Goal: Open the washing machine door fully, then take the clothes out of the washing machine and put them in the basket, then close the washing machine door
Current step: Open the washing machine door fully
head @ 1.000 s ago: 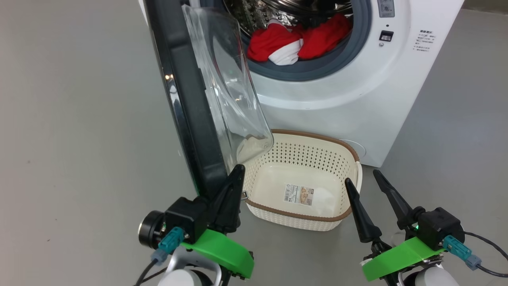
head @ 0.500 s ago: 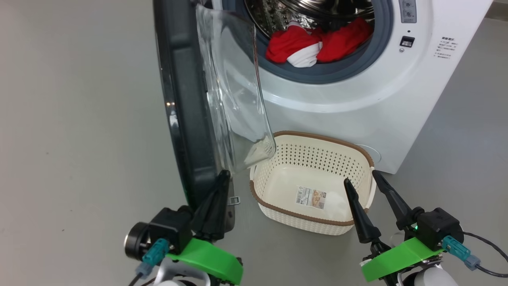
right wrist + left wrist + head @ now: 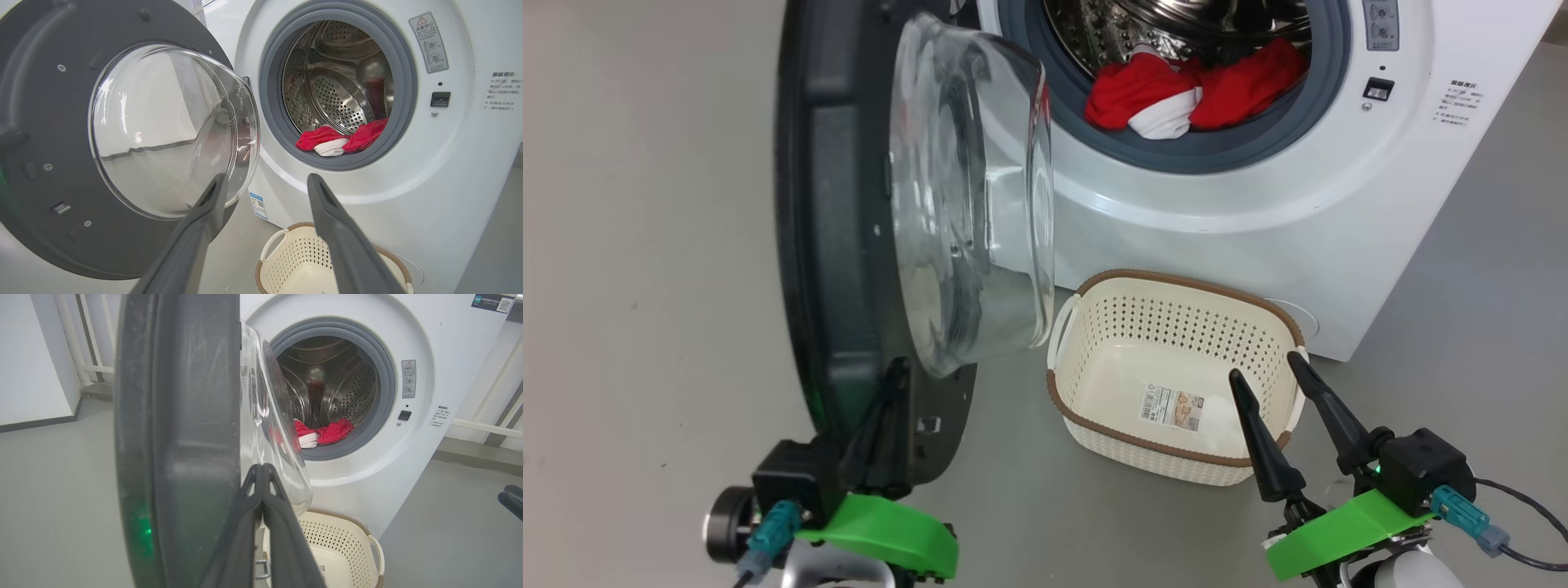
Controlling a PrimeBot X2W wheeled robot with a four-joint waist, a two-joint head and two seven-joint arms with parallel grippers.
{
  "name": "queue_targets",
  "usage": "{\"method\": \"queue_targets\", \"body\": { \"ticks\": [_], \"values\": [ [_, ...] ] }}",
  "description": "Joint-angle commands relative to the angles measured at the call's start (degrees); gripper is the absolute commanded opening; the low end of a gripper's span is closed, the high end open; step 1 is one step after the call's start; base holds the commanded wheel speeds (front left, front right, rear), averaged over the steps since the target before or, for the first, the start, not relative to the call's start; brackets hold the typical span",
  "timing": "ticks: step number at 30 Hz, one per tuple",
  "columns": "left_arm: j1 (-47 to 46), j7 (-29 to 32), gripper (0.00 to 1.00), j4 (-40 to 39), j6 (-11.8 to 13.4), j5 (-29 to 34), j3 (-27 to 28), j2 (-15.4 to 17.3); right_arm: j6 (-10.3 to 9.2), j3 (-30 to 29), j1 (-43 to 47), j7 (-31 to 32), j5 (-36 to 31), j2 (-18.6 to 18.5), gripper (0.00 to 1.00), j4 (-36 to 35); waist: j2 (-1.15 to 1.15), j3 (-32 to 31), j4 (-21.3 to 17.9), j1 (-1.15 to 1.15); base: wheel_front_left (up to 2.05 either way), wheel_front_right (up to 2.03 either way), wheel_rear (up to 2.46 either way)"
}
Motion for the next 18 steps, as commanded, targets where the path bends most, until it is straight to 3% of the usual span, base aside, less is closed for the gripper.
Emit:
{"method": "queue_targets", "body": {
  "ticks": [1,18],
  "values": [
    [-0.5,0.0,0.00,-1.3,1.2,0.2,3.3,1.7,0.35,1.5,-0.4,-0.4,-0.1,0.1,1.00,-1.1,0.00,0.1,0.1,-0.01,0.00,0.00,0.00],
    [0.2,-3.2,0.00,1.4,3.0,-2.8,9.7,4.1,0.35,2.0,-0.3,-0.4,-0.9,0.1,1.00,-0.8,0.00,0.7,0.7,-0.01,0.00,0.00,0.00]
  ]
}}
